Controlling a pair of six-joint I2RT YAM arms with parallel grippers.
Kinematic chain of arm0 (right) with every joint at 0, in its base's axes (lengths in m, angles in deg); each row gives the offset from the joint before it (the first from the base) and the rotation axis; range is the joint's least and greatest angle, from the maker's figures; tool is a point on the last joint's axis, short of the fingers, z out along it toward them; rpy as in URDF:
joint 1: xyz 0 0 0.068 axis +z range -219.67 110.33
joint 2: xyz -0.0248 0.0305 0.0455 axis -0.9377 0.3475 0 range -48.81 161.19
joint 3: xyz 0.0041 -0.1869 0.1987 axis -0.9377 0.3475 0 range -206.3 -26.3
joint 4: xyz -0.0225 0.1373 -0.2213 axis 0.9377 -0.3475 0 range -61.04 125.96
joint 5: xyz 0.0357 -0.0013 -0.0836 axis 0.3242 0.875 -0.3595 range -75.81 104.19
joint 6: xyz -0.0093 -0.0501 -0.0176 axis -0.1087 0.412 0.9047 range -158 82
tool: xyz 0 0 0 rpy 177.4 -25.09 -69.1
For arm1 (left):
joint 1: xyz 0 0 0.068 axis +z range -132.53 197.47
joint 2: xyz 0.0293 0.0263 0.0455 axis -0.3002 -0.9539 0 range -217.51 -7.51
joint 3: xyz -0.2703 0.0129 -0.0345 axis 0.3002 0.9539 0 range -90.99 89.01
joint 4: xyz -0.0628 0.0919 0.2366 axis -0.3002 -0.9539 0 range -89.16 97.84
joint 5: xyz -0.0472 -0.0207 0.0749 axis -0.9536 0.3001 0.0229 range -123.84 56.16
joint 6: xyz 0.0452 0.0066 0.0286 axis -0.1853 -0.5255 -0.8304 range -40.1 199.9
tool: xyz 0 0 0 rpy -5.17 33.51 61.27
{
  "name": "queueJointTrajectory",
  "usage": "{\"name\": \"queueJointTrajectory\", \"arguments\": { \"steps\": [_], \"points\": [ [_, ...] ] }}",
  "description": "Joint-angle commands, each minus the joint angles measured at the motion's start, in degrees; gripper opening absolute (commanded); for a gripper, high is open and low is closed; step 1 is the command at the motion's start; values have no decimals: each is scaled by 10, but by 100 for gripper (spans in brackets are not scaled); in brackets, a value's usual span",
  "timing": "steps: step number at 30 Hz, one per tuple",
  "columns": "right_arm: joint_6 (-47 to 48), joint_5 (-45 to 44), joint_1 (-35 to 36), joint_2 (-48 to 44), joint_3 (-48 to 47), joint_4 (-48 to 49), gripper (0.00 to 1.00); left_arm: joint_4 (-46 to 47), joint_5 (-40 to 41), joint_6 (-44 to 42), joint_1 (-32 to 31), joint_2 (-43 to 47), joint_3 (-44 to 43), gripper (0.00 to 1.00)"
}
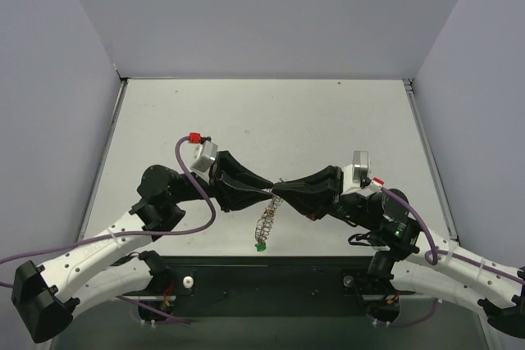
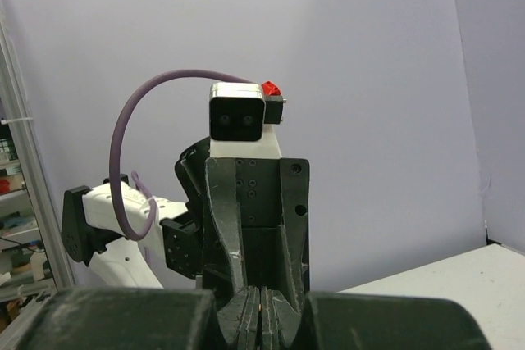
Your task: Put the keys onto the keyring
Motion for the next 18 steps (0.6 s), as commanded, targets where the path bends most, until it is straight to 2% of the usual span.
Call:
{"name": "queueJointTrajectory", "arguments": {
  "steps": [1, 10, 18],
  "points": [
    [-3, 11, 0, -3, -16, 87, 0, 43, -4, 10, 0, -9, -25, 37],
    [-8, 11, 1, -3, -10, 97, 0, 42, -3, 10, -7, -18, -37, 35],
    [-8, 11, 0, 1, -8, 100, 0, 59, -13, 16, -17, -33, -46, 17]
  ]
}}
